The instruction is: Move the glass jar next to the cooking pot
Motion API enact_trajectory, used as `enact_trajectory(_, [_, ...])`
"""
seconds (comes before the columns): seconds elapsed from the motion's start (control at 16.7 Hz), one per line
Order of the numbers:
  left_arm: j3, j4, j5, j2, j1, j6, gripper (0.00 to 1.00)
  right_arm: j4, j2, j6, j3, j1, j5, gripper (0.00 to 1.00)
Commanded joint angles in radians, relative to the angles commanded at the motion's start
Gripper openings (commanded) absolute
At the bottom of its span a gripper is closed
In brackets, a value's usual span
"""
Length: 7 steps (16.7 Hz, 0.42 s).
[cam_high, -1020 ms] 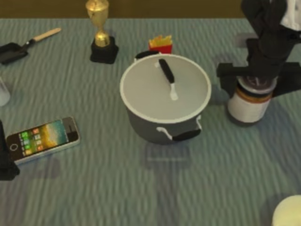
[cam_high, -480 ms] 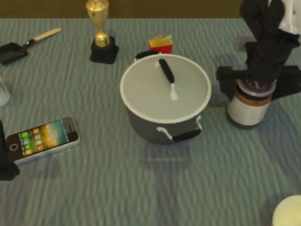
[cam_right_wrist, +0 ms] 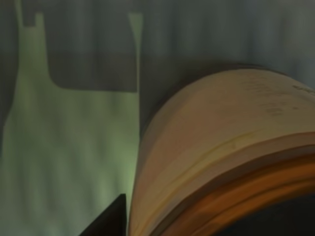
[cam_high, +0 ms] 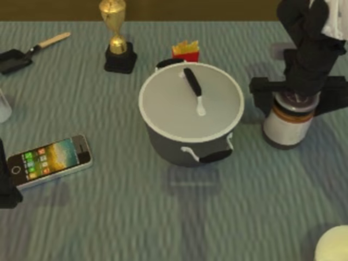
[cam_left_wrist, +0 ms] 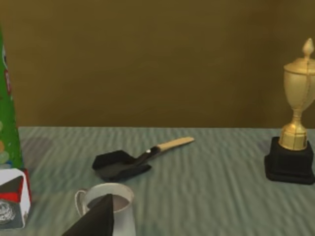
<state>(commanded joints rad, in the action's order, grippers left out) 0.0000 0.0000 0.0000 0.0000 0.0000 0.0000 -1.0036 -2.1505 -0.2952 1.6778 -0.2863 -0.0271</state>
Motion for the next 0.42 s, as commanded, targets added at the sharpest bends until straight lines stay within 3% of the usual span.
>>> enact_trajectory(0.12, [0.0, 0.0, 0.0, 0.0, 0.0, 0.0, 1.0, 0.0, 0.0, 0.0, 0.0, 0.0, 0.0, 1.0])
enact_trajectory(0.42, [0.0, 0.0, 0.0, 0.0, 0.0, 0.0, 1.0, 0.0, 0.0, 0.0, 0.0, 0.0, 0.0, 1.0])
